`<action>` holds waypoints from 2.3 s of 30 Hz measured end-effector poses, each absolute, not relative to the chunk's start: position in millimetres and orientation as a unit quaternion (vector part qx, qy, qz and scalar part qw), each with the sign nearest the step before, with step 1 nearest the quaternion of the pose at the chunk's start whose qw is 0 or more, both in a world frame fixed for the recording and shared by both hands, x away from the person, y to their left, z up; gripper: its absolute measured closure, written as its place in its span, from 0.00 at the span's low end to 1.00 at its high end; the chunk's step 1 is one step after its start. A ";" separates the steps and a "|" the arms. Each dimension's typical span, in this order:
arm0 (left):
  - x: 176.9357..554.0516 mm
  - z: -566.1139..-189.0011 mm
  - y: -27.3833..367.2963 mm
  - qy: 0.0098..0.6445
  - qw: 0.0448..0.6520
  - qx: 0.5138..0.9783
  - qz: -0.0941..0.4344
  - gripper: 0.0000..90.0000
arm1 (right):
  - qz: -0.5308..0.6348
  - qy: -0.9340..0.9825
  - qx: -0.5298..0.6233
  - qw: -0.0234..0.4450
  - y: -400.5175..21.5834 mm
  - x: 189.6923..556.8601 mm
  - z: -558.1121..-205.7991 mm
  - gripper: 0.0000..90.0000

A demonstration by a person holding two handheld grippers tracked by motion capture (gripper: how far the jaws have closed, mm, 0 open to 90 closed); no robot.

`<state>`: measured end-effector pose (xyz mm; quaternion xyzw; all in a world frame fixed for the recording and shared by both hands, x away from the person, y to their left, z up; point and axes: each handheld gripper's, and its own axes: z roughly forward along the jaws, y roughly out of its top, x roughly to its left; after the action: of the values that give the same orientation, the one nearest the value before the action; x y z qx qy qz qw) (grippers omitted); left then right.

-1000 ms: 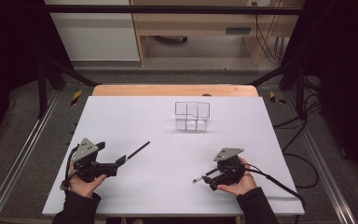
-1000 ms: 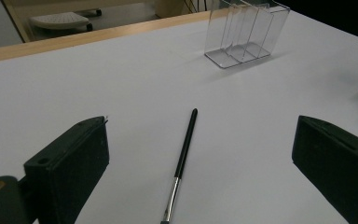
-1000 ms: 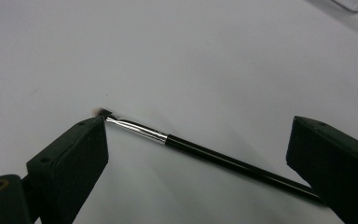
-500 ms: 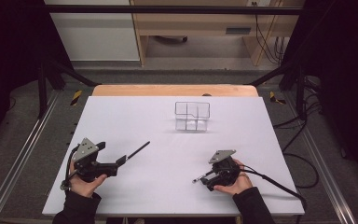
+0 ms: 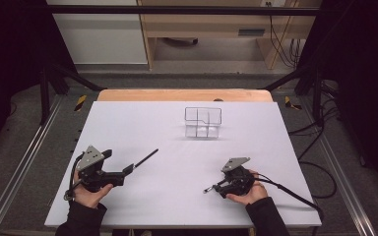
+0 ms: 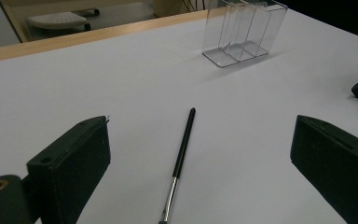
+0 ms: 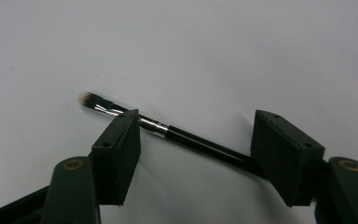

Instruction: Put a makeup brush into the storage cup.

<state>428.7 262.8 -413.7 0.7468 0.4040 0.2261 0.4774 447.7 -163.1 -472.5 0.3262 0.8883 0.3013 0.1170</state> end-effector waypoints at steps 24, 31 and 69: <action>429.2 -414.4 262.5 0.403 0.475 0.749 0.224 0.05 | 0.286 0.889 0.337 0.119 -164.9 444.5 -466.8 0.82; 429.3 -414.3 262.7 0.404 0.475 0.749 0.224 0.05 | 0.282 0.890 0.339 0.117 -164.3 443.8 -466.1 0.90; 430.7 -415.1 262.4 0.404 0.471 0.753 0.221 0.05 | 0.212 0.908 0.349 0.093 -140.2 466.3 -426.0 0.63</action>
<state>430.7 262.4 -415.1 0.7527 0.4036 0.2214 0.4708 466.3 -140.2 -426.0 0.3493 0.9080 0.2120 0.0931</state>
